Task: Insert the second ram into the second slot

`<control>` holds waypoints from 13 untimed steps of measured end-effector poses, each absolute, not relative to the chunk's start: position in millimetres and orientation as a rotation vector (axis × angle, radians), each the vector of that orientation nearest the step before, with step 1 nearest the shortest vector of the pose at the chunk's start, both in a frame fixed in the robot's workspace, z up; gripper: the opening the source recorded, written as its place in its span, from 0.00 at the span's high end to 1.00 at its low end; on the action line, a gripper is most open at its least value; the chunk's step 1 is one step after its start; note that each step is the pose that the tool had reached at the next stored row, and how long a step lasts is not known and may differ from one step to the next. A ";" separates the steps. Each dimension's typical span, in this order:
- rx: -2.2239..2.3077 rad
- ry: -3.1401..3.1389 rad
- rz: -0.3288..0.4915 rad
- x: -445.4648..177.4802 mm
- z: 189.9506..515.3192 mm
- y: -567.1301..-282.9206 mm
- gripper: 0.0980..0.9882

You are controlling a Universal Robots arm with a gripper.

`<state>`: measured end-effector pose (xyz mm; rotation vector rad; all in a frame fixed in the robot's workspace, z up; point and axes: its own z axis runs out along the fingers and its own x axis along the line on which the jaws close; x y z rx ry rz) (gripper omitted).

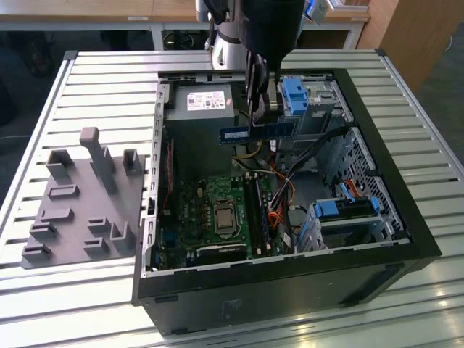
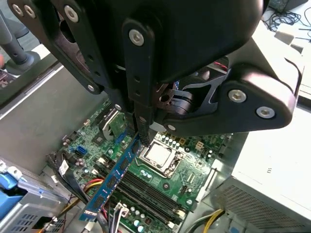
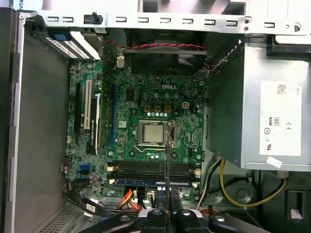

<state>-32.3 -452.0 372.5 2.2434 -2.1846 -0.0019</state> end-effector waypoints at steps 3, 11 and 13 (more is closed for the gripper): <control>2.244 -2.185 -0.002 -32.3 372.4 -456.6 0.96; 2.160 -2.267 -0.003 -32.3 371.9 -457.3 0.96; 2.120 -2.305 -0.003 -32.2 371.6 -457.2 0.96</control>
